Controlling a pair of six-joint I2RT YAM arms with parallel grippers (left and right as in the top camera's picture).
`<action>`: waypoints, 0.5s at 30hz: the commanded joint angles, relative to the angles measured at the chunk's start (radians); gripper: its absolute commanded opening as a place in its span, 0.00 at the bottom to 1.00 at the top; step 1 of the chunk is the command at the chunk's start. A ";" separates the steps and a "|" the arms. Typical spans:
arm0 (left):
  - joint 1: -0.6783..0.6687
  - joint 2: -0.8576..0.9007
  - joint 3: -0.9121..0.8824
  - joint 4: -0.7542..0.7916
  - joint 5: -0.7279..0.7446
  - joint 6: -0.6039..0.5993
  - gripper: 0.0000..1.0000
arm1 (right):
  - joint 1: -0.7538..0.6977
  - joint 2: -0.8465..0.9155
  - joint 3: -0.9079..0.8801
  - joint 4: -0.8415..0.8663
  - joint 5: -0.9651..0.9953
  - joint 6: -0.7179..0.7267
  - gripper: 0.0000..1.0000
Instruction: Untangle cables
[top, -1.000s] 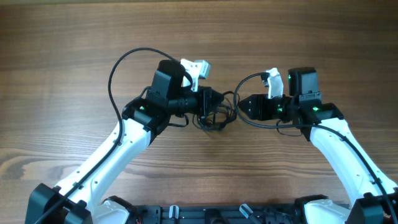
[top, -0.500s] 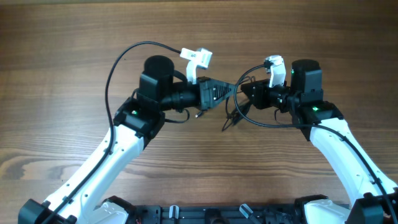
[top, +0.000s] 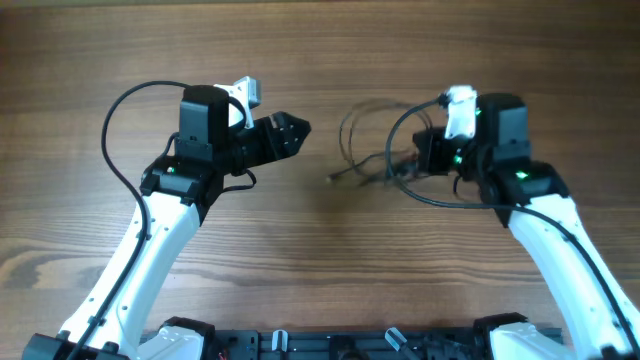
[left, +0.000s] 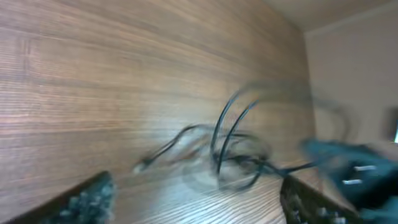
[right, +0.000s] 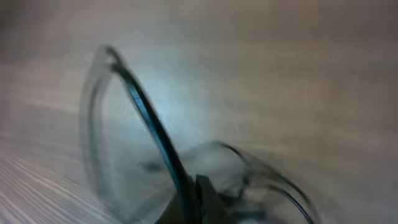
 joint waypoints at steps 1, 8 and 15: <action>-0.020 -0.020 0.008 -0.034 -0.029 0.030 0.82 | -0.001 -0.087 0.094 0.040 -0.095 0.053 0.04; -0.185 0.023 0.007 -0.018 0.000 0.030 0.71 | 0.000 -0.111 0.098 0.089 -0.246 0.230 0.04; -0.254 0.068 0.007 0.152 0.024 -0.059 0.72 | 0.044 -0.111 0.098 0.107 -0.318 0.247 0.04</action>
